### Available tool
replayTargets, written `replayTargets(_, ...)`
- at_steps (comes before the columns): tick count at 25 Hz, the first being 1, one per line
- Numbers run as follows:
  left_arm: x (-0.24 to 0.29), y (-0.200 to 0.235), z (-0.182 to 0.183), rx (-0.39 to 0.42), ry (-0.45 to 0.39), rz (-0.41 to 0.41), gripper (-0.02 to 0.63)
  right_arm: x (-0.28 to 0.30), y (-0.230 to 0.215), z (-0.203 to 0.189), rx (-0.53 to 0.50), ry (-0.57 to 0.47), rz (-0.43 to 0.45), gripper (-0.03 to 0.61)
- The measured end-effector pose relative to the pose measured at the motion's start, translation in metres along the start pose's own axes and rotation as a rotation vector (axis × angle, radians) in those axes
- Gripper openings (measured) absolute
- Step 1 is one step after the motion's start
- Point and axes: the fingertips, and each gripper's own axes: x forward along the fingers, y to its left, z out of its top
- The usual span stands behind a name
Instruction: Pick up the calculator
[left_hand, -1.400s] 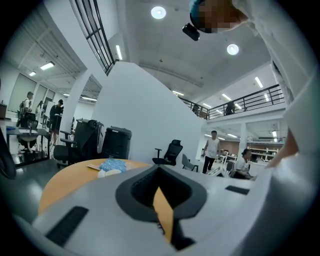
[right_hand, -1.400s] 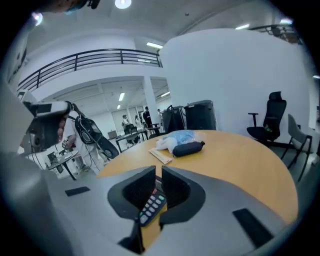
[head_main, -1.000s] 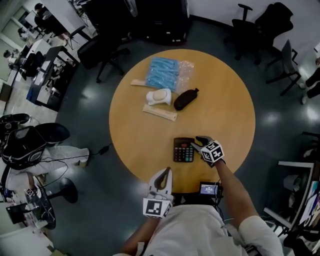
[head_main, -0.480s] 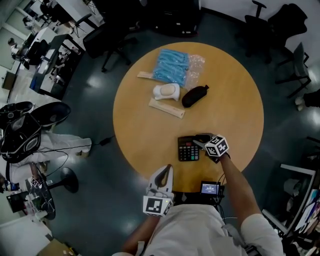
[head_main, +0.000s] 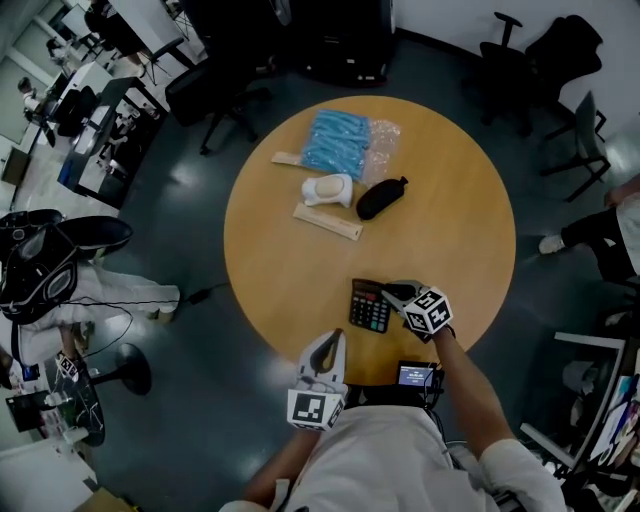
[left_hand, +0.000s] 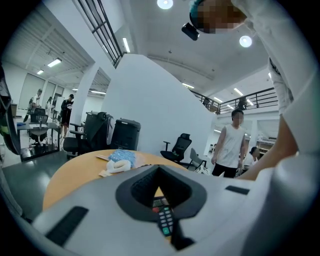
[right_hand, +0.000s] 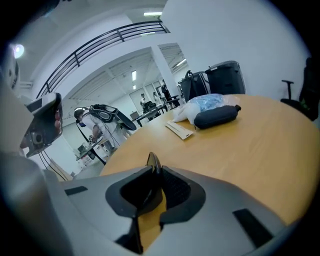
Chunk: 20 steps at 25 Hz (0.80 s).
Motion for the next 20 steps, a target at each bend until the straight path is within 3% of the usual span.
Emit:
replayTargets(8, -0.007, -0.007, 0.008, 0.049, -0.021, -0.026, 0.005, -0.064, 0.03, 0.017, -0.159, -0.11, -0.358, 0.06)
replayTargets(13, -0.01, -0.015, 0.021, 0.081, -0.056, -0.035, 0.005, -0.142, 0.049, 0.033, -0.125, -0.251, -0.559, 0.06)
replayTargets(17, -0.015, -0.027, 0.051, 0.109, -0.155, -0.06, 0.005, -0.196, 0.086, 0.055, -0.125, -0.404, -0.622, 0.06)
replayTargets(20, -0.009, -0.038, 0.055, 0.132, -0.17, -0.092, 0.005, -0.207, 0.099, 0.06, -0.124, -0.446, -0.62, 0.06)
